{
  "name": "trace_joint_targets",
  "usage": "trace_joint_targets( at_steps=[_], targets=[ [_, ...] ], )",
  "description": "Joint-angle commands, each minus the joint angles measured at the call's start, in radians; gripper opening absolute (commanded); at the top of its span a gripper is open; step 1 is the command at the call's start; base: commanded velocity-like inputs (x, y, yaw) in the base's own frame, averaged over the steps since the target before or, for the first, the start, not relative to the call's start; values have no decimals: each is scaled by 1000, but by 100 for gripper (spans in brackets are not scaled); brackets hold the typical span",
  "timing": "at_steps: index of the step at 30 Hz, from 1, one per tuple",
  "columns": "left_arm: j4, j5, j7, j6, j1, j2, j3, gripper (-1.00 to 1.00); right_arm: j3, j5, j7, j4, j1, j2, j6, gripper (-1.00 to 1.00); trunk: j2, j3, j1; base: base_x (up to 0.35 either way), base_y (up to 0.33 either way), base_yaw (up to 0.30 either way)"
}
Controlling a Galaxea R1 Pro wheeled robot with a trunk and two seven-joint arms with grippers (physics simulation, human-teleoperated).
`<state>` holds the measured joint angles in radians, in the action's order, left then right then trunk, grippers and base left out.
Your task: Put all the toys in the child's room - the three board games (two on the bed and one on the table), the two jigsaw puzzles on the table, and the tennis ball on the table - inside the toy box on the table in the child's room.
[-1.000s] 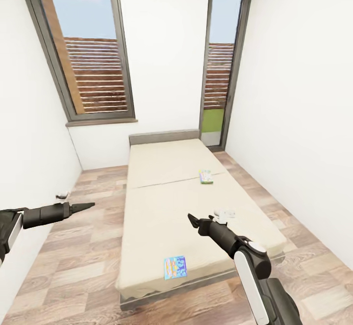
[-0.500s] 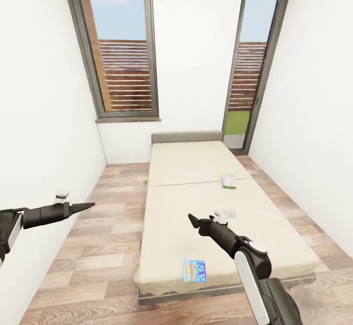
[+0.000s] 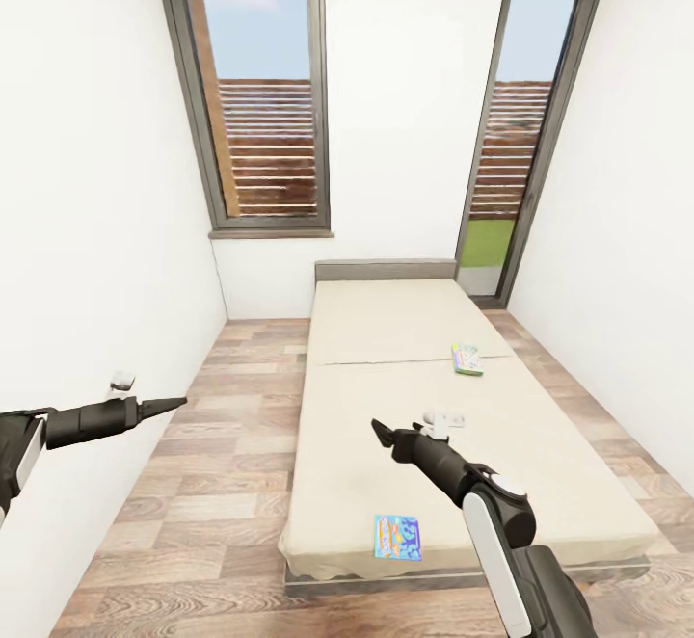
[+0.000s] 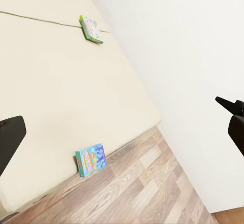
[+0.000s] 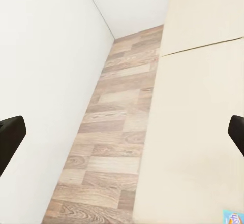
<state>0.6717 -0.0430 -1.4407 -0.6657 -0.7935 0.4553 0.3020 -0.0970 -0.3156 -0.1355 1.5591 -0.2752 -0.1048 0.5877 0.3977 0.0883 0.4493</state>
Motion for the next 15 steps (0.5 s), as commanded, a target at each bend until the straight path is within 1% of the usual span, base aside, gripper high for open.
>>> trace_joint_targets(
  at_steps=[1,8,15],
  targets=[
    [0,-5,-6,-11,-1,-1,2,100,3,-4,-5,2,-1,2,6,100,2,2,1,0,0,4],
    [0,-5,-6,-12,-1,-1,1,100,2,-10,-10,2,-1,5,6,100,2,2,1,0,0,1],
    [0,-5,-6,-12,-1,0,2,100,-1,-10,-3,2,-1,-4,6,100,2,2,1,0,0,0]
  ],
)
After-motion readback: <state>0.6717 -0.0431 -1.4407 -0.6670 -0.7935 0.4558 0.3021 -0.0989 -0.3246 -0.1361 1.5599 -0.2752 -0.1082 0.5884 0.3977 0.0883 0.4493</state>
